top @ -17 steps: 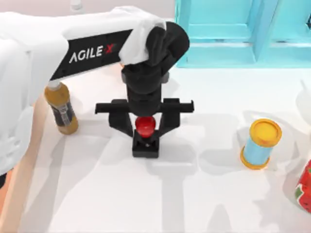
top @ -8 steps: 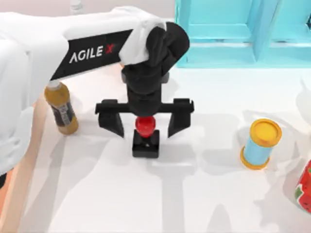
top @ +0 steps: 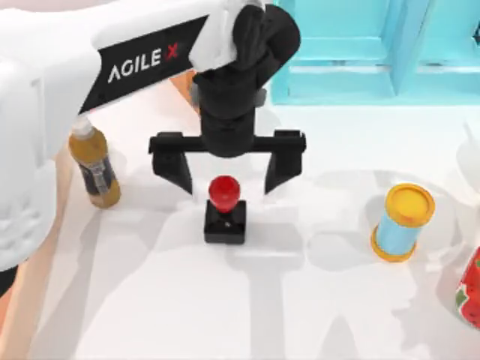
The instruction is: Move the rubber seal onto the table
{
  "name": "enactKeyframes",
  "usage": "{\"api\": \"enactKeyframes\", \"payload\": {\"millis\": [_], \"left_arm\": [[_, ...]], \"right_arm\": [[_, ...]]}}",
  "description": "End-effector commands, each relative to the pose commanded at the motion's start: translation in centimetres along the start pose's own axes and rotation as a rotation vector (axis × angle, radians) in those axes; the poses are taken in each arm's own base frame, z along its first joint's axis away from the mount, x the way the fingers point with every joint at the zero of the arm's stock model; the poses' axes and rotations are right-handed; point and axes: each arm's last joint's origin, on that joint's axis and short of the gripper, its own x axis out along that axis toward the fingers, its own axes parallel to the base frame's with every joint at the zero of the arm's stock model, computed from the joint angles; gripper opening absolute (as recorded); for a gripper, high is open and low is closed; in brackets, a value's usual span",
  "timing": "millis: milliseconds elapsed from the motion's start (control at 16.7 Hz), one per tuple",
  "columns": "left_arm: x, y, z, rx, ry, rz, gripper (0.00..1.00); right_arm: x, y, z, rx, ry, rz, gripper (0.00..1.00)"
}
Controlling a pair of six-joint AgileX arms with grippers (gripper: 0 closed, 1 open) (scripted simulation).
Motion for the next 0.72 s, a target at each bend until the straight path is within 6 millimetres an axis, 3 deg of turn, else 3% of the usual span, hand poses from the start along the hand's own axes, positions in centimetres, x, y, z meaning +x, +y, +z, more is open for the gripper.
{"api": "enactKeyframes", "payload": {"millis": [420,600,720], "left_arm": [[-9.3,0.2,-0.2,0.001,-0.006,-0.005,1.00],[-11.5,0.7,-0.7,0.001,-0.008,-0.007,1.00],[-12.0,0.8,-0.9,0.001,-0.010,-0.008,1.00]], "right_arm": [[0.0,0.0,0.0,0.000,0.000,0.000,1.00],[0.0,0.0,0.0,0.000,0.000,0.000,1.00],[0.0,0.0,0.0,0.000,0.000,0.000,1.00]]}}
